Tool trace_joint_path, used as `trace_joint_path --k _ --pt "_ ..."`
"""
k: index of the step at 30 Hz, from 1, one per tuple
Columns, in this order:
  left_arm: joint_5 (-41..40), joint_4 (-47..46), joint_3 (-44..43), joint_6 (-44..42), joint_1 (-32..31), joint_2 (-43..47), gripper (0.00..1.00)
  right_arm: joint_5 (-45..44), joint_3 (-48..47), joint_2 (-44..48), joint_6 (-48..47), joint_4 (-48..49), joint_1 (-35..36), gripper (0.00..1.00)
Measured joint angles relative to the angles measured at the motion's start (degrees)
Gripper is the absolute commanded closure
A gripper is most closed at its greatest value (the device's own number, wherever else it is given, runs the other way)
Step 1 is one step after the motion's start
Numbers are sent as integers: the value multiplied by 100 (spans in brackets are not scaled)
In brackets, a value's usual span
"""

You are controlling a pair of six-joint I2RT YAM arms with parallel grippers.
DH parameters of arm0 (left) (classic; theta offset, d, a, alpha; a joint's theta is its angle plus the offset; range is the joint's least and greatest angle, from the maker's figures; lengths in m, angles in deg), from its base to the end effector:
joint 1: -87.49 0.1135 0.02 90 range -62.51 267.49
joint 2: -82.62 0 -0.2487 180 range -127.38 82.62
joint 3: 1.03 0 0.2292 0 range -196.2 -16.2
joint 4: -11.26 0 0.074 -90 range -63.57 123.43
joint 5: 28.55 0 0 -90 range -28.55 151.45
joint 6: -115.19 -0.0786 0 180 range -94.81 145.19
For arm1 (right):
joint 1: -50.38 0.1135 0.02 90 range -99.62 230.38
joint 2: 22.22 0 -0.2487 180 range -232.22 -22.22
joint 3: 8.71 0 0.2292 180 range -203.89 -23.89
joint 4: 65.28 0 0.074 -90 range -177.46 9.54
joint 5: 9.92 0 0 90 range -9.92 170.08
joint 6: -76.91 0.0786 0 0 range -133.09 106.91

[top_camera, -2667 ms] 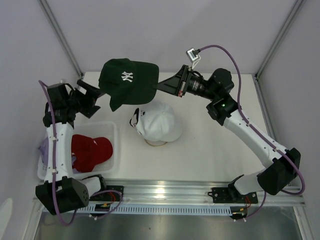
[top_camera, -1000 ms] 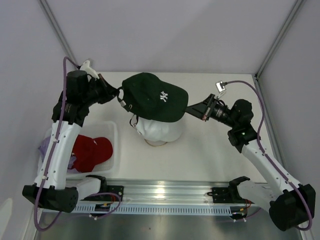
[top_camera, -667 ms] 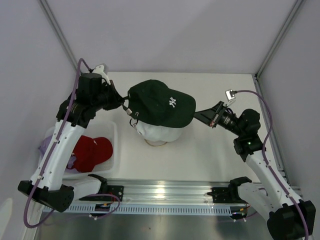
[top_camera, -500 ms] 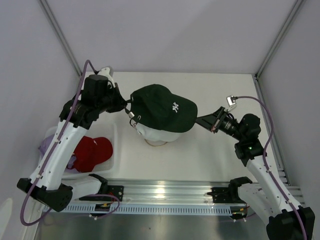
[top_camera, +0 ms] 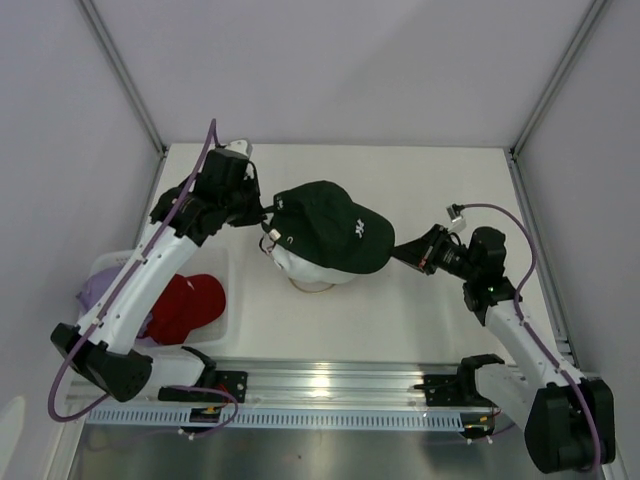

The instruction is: Stack the hats

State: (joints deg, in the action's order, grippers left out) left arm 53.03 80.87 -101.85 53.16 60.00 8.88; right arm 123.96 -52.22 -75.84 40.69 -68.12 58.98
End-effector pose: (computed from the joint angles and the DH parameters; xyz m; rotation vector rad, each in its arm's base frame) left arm 0.2415 -0.1127 0.3540 -0.0850 2.3237 -0.3241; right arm 0.2148 0.0876 0.2442 0.1661 1.9738 1.4276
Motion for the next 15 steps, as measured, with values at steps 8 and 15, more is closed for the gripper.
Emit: trace_joint_path --k 8,15 --pt "-315 208 92 111 -22 -293 99 -13 -315 -785 -553 -197 4 100" --pt "-264 42 1016 317 212 -223 99 -385 -433 -1241 -1130 -699 39 100"
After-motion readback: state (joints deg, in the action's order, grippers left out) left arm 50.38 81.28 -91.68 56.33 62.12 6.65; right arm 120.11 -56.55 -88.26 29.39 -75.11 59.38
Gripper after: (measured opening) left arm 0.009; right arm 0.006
